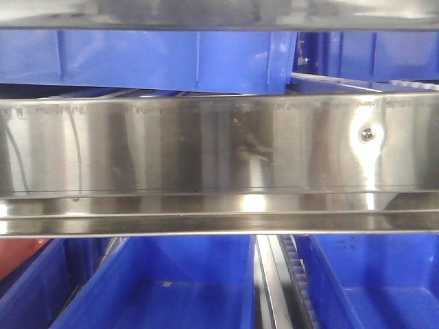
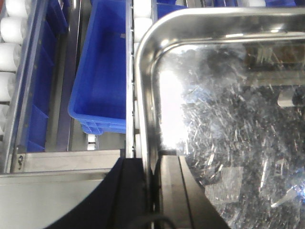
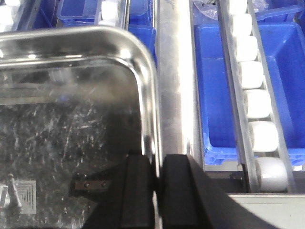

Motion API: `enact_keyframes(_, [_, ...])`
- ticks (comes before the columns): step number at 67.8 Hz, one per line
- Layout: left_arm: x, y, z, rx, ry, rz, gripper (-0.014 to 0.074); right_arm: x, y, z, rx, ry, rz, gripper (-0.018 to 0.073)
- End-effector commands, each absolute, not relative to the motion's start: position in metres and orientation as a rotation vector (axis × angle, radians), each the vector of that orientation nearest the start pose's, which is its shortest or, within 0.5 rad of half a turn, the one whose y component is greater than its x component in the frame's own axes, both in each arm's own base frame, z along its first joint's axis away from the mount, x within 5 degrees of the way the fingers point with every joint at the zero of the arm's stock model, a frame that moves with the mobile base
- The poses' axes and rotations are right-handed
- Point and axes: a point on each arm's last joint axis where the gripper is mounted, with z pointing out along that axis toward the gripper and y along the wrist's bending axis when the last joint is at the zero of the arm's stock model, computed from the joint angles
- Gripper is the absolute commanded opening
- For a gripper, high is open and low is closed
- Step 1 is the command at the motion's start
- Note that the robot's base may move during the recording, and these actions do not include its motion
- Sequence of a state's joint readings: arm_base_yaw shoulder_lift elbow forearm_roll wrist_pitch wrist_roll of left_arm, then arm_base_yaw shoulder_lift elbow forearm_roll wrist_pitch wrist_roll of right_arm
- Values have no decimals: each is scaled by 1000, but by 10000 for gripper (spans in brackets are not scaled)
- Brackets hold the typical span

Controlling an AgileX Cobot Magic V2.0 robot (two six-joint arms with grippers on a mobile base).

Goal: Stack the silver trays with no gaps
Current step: 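Lift the silver tray up off the shelf with both grippers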

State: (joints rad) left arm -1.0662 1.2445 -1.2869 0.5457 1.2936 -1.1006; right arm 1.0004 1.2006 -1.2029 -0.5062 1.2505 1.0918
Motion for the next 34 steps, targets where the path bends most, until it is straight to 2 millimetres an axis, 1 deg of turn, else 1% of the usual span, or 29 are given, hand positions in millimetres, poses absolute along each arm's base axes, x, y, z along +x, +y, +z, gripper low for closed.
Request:
enact_keyframes(1, [149,-184,391,84,2411,-208,-16,153,168,381,-12,2423,261,-15])
enact_keyframes(21, [149,-182,392,82,2402,-183,-16,153,167,381,-8,2429,249,-15])
enact_keyframes(34, [151,-181,393,50,2383,-179,-16,153,166,380,-1,2442,225,-15])
